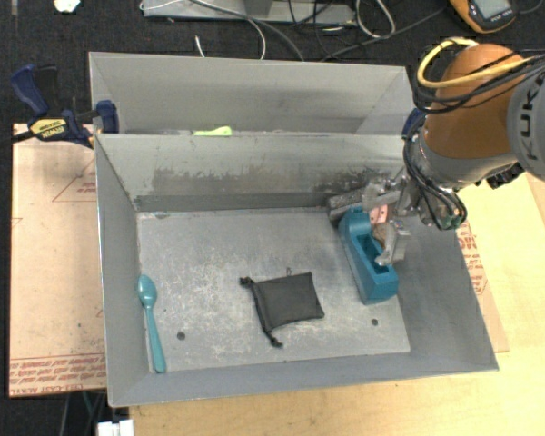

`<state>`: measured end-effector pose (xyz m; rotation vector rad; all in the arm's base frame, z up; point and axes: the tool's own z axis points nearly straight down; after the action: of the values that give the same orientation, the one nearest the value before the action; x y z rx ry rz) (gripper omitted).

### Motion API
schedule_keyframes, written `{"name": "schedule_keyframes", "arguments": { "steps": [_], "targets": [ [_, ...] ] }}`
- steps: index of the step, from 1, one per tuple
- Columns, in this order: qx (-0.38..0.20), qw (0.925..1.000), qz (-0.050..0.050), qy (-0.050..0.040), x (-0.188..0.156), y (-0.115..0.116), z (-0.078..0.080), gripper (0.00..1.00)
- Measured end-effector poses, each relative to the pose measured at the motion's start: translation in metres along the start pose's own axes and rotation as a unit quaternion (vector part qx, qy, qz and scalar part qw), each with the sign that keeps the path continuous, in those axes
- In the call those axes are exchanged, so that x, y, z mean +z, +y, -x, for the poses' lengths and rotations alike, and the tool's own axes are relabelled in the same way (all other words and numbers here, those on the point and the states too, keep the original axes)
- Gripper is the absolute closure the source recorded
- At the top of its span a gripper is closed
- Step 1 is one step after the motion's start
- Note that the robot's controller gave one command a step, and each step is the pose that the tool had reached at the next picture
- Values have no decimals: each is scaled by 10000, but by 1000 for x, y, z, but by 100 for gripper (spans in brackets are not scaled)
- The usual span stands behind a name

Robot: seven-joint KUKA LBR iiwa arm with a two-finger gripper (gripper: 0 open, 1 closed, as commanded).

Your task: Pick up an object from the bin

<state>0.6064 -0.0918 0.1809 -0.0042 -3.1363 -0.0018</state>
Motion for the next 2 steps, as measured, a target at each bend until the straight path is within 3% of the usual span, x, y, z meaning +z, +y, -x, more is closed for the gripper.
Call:
{"name": "schedule_keyframes", "arguments": {
  "steps": [1, 2],
  "targets": [
    [-11, 10000, -6, -45, -5, 1, 1, 0],
    [-10, 10000, 1, -48, 66, 67, -24, 0]
  ]
}}
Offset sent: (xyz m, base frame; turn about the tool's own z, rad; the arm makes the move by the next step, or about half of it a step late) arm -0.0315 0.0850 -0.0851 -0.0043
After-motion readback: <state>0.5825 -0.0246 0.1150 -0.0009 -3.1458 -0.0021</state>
